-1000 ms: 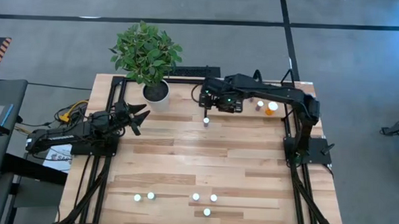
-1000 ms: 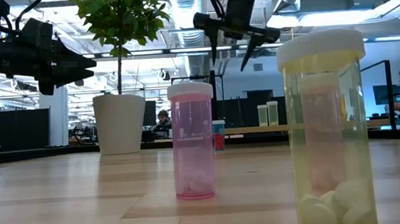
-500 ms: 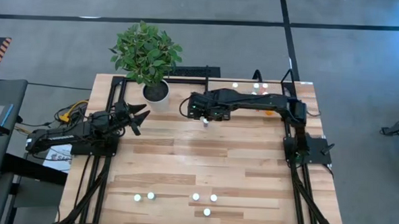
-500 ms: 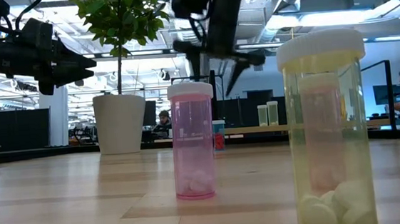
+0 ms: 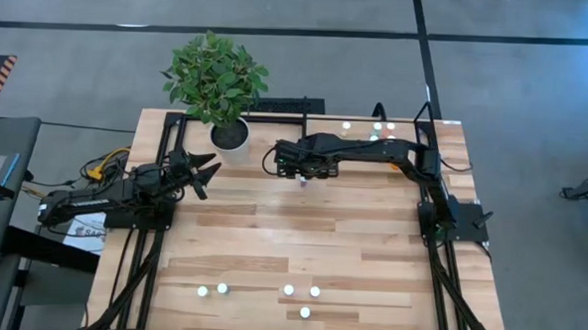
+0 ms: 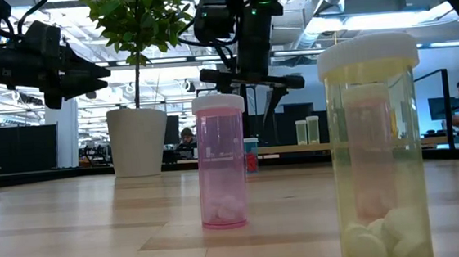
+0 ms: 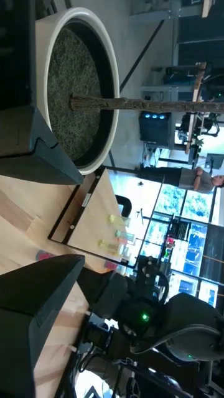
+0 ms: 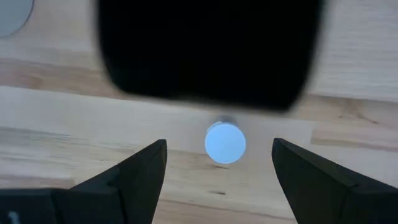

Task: Pick and place medicine bottles onto shelf by color
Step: Put the top blue pill bottle on the shelf

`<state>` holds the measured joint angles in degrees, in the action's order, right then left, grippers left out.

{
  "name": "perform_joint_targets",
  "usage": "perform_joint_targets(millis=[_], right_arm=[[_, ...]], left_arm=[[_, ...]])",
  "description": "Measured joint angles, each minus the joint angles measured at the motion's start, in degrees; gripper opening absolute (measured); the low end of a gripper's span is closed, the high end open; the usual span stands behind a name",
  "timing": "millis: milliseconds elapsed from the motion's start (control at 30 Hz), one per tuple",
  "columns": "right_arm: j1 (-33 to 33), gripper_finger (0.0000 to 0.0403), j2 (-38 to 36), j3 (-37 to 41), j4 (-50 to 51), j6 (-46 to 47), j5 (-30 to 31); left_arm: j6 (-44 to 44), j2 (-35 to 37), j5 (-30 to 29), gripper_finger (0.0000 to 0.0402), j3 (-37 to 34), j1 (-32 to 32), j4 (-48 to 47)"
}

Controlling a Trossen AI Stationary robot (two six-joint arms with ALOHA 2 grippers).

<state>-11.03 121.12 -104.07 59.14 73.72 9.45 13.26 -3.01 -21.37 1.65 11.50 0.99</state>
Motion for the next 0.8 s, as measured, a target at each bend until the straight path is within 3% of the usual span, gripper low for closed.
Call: perform_joint_targets(millis=[267,800], right_arm=[[0.41,0.0311,0.02,0.02,1.60,0.18,0.46],[5.35,0.0311,1.05,0.24,1.45,4.67,12.63]], left_arm=[[0.00,0.00,0.00,0.0181,0.00,0.01,0.00],[0.00,0.00,0.00,0.0181,0.00,0.00,0.00]])
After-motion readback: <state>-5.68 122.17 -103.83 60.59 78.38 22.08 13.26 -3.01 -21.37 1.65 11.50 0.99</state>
